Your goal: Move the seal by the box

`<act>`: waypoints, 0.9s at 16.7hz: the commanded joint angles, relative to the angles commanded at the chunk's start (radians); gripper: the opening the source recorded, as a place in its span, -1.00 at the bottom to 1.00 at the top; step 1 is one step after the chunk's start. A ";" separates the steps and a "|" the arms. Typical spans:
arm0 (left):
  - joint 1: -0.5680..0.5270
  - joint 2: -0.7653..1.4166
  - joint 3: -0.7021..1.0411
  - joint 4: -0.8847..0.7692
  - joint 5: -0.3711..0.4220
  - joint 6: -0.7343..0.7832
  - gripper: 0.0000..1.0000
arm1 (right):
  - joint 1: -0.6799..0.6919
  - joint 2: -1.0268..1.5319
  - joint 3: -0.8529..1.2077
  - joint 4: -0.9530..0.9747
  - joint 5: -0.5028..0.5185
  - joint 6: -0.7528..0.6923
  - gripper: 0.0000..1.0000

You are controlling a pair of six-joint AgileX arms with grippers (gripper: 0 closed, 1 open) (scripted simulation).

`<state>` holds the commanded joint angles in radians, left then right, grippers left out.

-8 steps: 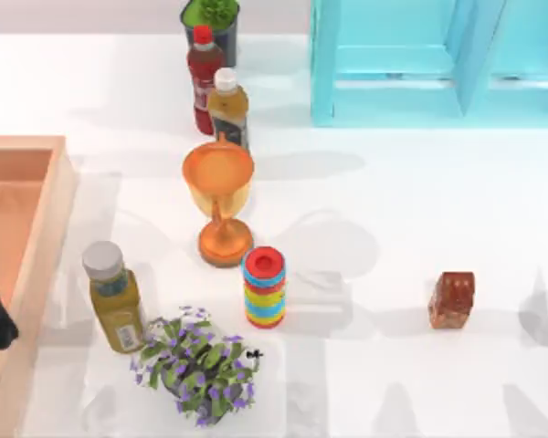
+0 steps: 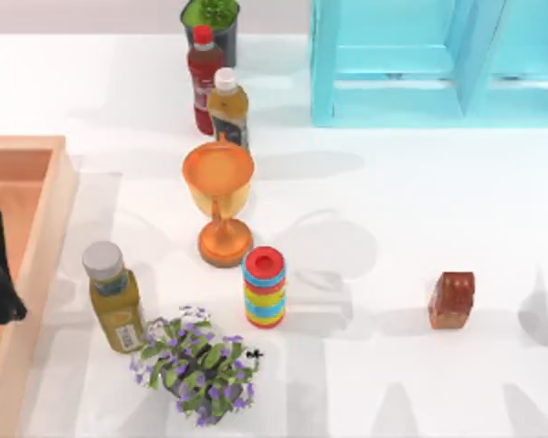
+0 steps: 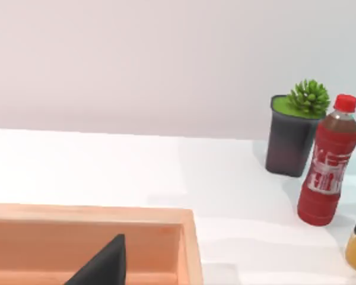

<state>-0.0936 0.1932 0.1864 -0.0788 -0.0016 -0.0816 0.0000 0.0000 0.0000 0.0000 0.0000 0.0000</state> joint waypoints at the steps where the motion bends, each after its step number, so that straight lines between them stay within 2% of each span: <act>1: -0.031 0.068 0.062 -0.031 0.000 -0.026 1.00 | 0.000 0.000 0.000 0.000 0.000 0.000 1.00; 7: -0.266 0.610 0.522 -0.330 0.000 -0.220 1.00 | 0.000 0.000 0.000 0.000 0.000 0.000 1.00; 15: -0.642 1.499 1.268 -0.944 -0.015 -0.509 1.00 | 0.000 0.000 0.000 0.000 0.000 0.000 1.00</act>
<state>-0.7352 1.6924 1.4543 -1.0224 -0.0162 -0.5904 0.0000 0.0000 0.0000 0.0000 0.0000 0.0000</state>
